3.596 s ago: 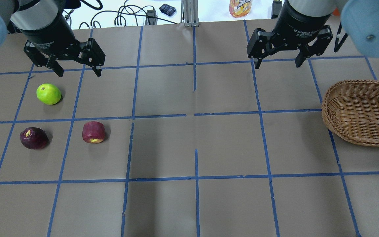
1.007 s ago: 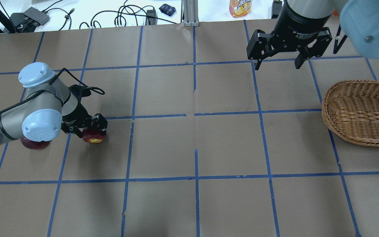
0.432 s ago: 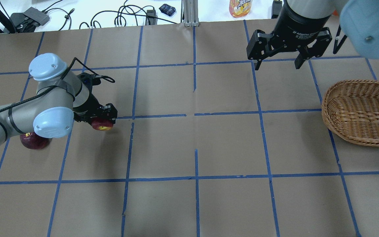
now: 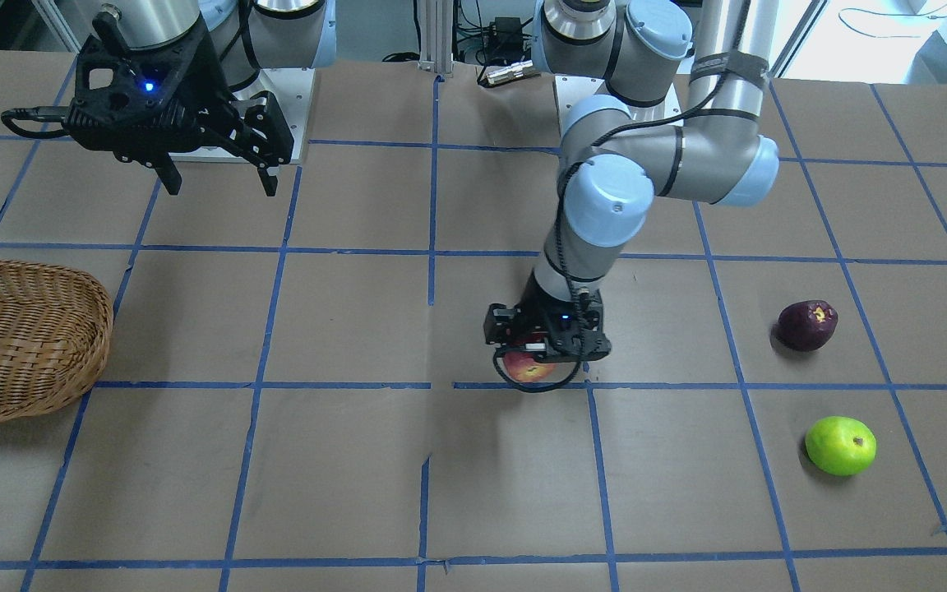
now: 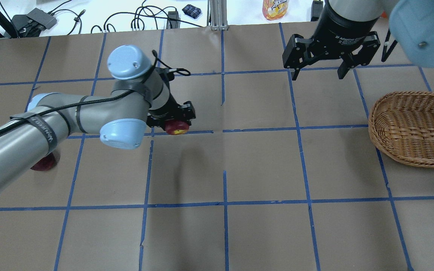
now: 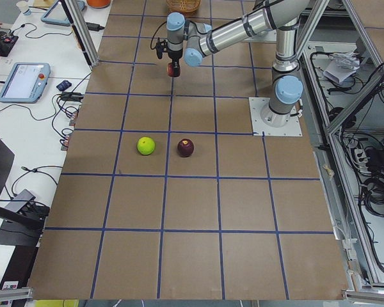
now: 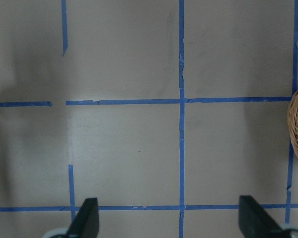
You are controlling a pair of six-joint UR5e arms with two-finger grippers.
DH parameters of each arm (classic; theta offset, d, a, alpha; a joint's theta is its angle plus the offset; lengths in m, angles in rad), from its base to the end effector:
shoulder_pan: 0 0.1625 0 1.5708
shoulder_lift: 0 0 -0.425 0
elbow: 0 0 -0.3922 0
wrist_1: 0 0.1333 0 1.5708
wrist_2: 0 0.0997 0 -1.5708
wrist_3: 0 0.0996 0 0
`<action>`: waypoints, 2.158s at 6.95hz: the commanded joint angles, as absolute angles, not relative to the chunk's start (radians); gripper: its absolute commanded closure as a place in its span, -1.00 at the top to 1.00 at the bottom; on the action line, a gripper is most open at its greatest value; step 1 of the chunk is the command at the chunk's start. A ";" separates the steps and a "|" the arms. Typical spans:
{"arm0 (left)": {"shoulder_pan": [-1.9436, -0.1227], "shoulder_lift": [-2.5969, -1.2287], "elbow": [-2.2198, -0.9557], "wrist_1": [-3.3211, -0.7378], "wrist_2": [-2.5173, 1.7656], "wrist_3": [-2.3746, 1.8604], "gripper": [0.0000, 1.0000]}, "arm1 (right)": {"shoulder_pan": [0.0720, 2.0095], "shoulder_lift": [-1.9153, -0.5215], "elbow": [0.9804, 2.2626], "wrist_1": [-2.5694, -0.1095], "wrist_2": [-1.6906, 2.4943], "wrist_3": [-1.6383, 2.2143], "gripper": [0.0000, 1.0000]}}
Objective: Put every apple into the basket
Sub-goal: 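Carry the red apple to the table center and release it, then grasp the red apple at center with right gripper while left reaches dark apple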
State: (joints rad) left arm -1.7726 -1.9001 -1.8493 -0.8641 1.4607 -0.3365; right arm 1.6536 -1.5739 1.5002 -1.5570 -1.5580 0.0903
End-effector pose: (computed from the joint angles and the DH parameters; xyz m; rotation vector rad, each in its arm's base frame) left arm -0.2552 -0.5279 0.2520 0.1942 -3.0014 0.0994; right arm 0.1751 -0.4825 0.5229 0.0111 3.1223 -0.0915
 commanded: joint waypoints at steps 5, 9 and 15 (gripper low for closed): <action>-1.934 -2.140 -1.729 -0.657 1.468 -0.483 1.00 | 1.654 -1.574 1.500 -1.557 -1.559 0.089 1.00; -1.691 -1.929 -1.707 -0.988 1.473 -0.187 1.00 | 1.655 -1.556 1.496 -1.565 -1.552 0.121 1.00; -1.067 -1.784 -1.764 -1.296 1.712 0.436 1.00 | 1.862 -1.117 1.497 -2.023 -1.480 0.423 1.00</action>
